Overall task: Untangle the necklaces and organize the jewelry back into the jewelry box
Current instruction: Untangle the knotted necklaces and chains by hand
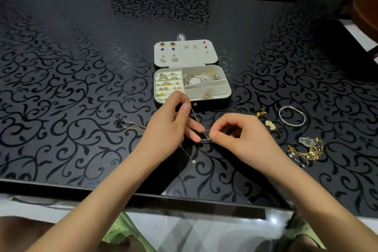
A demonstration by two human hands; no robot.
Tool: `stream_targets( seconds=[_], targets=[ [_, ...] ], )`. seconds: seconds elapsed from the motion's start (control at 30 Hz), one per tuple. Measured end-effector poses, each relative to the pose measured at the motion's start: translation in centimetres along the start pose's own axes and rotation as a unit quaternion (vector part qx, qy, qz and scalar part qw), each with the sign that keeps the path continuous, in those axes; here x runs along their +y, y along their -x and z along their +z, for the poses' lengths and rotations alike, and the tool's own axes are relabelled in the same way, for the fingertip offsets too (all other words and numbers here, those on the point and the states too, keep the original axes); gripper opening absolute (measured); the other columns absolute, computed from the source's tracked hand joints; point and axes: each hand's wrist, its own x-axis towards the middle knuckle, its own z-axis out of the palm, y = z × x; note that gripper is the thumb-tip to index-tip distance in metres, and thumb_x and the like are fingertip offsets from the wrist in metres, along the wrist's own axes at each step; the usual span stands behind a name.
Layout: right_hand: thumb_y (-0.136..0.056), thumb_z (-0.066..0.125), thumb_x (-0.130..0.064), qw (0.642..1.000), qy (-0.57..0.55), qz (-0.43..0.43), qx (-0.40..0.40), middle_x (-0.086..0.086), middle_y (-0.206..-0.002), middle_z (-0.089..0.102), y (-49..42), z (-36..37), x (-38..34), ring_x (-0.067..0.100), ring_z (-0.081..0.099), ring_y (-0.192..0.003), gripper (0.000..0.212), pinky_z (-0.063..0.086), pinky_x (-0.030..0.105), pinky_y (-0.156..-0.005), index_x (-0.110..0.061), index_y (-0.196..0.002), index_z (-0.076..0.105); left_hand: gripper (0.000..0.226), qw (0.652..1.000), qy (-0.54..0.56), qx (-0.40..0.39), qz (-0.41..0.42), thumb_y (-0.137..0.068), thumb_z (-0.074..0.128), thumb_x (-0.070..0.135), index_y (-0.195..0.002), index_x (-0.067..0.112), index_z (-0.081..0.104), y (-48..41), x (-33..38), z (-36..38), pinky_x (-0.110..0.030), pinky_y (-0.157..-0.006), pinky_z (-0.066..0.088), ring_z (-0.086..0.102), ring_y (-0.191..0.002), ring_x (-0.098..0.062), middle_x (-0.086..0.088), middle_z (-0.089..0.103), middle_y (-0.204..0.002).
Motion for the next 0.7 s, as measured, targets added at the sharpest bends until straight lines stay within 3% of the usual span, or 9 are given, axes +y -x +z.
stream_targets(
  seconds=[0.1,0.23,0.4,0.53,0.7],
  targets=[
    [-0.081,0.068,-0.009,0.993,-0.111,0.019,-0.027,0.004,-0.075,0.069,0.4,-0.9,-0.4,0.008,0.060,-0.069,0.009,0.046,0.022,-0.069,-0.013,-0.073,0.067,0.019,0.999,0.036,-0.014,-0.015,-0.101,0.033,0.026,-0.084,0.022,0.040,0.2,0.3,0.2,-0.021,-0.046,0.031,0.064,-0.055,-0.021,-0.007,0.072,-0.071],
    [-0.086,0.059,0.002,0.965,-0.248,0.057,-0.060,0.012,-0.071,0.066,0.7,-1.3,-0.7,0.015,0.063,-0.065,0.010,0.052,0.021,-0.066,-0.003,-0.077,0.060,0.018,0.997,0.060,-0.032,-0.024,-0.101,0.032,0.027,-0.086,0.020,0.038,0.5,0.6,0.4,-0.012,-0.041,0.031,0.058,-0.050,-0.019,-0.008,0.073,-0.073],
    [-0.091,0.051,0.000,0.968,-0.226,0.066,-0.085,0.012,-0.068,0.062,1.0,-1.0,-0.4,0.014,0.058,-0.055,0.012,0.045,0.022,-0.047,-0.005,-0.081,0.054,0.019,0.999,0.030,-0.028,0.000,-0.102,0.031,0.026,-0.086,0.020,0.038,0.5,0.4,0.6,-0.011,-0.042,0.033,0.053,-0.041,-0.016,-0.009,0.073,-0.071],
    [-0.091,0.054,-0.005,0.979,-0.184,0.055,-0.065,0.016,-0.088,0.064,1.0,-0.6,-0.3,0.007,0.059,-0.071,0.011,0.050,0.025,-0.058,-0.010,-0.081,0.056,0.018,1.000,0.013,-0.026,0.000,-0.102,0.030,0.026,-0.087,0.020,0.037,0.5,0.3,0.8,-0.013,-0.043,0.033,0.051,-0.038,-0.016,-0.006,0.073,-0.070],
    [-0.096,0.045,-0.009,0.953,-0.276,0.092,-0.088,0.010,-0.081,0.067,1.0,-0.1,-0.3,0.015,0.065,-0.073,0.011,0.053,0.026,-0.060,-0.009,-0.087,0.050,0.018,0.999,0.034,-0.025,-0.012,-0.102,0.031,0.024,-0.086,0.018,0.038,0.6,0.5,1.0,-0.013,-0.042,0.034,0.051,-0.038,-0.017,-0.009,0.072,-0.071]
  ],
)
